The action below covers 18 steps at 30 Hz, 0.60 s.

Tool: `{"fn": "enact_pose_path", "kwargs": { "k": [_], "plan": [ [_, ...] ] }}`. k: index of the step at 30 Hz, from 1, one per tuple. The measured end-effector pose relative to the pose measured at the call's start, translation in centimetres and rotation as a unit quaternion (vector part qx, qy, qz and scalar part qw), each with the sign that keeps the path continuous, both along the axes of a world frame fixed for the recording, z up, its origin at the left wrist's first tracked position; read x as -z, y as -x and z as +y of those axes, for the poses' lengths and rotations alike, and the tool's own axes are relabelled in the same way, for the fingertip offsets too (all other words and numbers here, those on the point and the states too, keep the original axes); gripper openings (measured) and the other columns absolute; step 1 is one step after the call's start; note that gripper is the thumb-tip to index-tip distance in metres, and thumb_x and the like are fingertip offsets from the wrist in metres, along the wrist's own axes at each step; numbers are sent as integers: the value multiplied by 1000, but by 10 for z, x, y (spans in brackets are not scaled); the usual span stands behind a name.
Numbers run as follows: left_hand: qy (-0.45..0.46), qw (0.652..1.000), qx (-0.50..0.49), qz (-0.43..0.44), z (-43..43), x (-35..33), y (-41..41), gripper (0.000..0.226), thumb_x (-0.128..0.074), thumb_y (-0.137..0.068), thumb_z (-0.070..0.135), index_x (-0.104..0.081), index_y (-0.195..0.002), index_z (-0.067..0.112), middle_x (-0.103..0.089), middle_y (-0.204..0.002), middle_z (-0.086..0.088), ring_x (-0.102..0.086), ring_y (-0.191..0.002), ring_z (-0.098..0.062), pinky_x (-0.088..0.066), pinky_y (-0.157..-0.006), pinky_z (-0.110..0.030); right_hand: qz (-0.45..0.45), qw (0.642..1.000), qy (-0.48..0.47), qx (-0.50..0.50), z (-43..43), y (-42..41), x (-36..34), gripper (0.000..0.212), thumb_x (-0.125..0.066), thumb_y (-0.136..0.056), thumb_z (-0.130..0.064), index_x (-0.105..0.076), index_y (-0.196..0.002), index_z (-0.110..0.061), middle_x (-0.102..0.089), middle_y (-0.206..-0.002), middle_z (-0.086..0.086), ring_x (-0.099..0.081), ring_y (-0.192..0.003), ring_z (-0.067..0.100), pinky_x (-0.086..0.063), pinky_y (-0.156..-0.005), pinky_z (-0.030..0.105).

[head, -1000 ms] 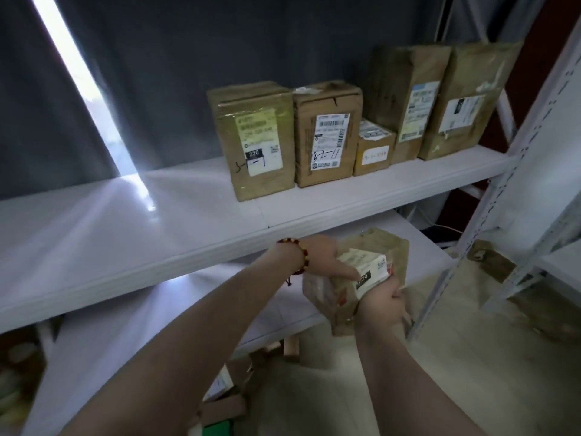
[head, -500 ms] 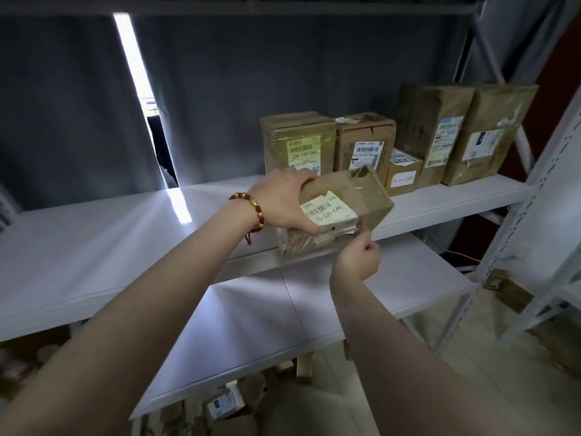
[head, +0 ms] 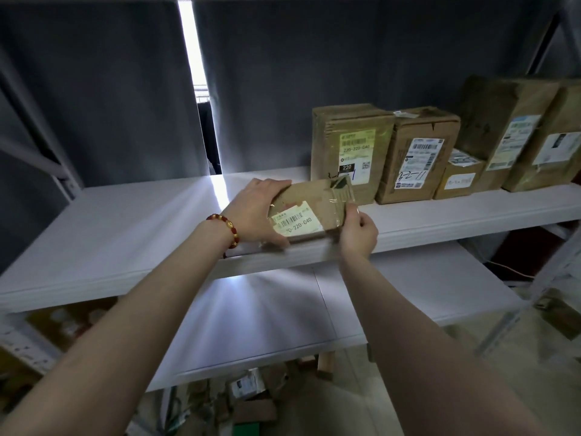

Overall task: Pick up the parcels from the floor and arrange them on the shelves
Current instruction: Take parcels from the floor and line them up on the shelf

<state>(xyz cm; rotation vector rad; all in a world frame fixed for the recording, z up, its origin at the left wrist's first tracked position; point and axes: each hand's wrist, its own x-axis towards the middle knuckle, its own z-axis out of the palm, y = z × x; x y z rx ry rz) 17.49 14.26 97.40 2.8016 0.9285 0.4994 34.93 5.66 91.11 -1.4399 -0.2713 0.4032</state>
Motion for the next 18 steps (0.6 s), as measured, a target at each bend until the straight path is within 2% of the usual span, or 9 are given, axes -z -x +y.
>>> {"fn": "enact_pose_path", "kwargs": {
  "k": [5, 8, 10, 12, 14, 16, 18],
  "plan": [
    [115, 990, -29, -72, 8, 10, 16, 137, -95, -52, 44, -8, -156, 21, -24, -154, 0, -23, -140, -18, -26, -116, -33, -32, 999, 17, -26, 12, 4, 1, 34, -62, -91, -44, -65, -101, -12, -63, -89, 0, -54, -79, 14, -36, -73, 27],
    [224, 952, -72, -198, 10, 11, 20, 133, -88, -59, 49, -3, -156, 18, -20, -157, 2, -29, -139, -14, -31, -115, -31, -54, 998, 12, -44, 21, 11, 3, 32, -62, -92, -41, -64, -98, -10, -58, -78, -7, -52, -71, 8, -38, -69, 29],
    [287, 902, -130, -294, 13, 6, 18, 116, -82, -70, 49, -10, -155, 15, -30, -150, 3, -41, -130, -14, -38, -106, -28, -63, 997, 9, -48, 26, 15, 4, 30, -61, -93, -40, -63, -99, -11, -56, -76, -11, -52, -71, 7, -38, -72, 29],
    [341, 851, -210, -339, 24, 2, 25, 115, -82, -63, 54, -21, -151, 11, -47, -136, -1, -54, -117, -18, -48, -99, -36, -71, 996, 2, -57, 29, 16, 5, 26, -60, -94, -37, -62, -97, -12, -55, -76, -12, -50, -70, 1, -35, -68, 24],
    [406, 828, -264, -283, 31, 3, 40, 118, -80, -45, 67, -42, -140, 8, -61, -118, -6, -64, -104, -22, -54, -92, -44, -83, 994, -5, -69, 32, 17, 7, 22, -59, -96, -35, -61, -93, -13, -55, -75, -12, -49, -69, -2, -35, -58, 15],
    [482, 807, -259, -224, 28, 6, 50, 103, -79, -42, 73, -64, -120, 8, -69, -101, -7, -70, -84, -22, -58, -79, -39, -96, 992, -19, -78, 33, 17, 9, 21, -59, -96, -34, -62, -92, -14, -56, -75, -12, -50, -69, -3, -36, -57, 6],
    [491, 806, -233, -236, 29, 8, 53, 91, -78, -46, 69, -70, -113, 8, -71, -92, -7, -71, -75, -20, -58, -69, -31, -107, 990, -30, -88, 34, 16, 12, 20, -59, -97, -31, -61, -90, -13, -55, -74, -10, -49, -66, -2, -35, -58, 5]
  ]
}}
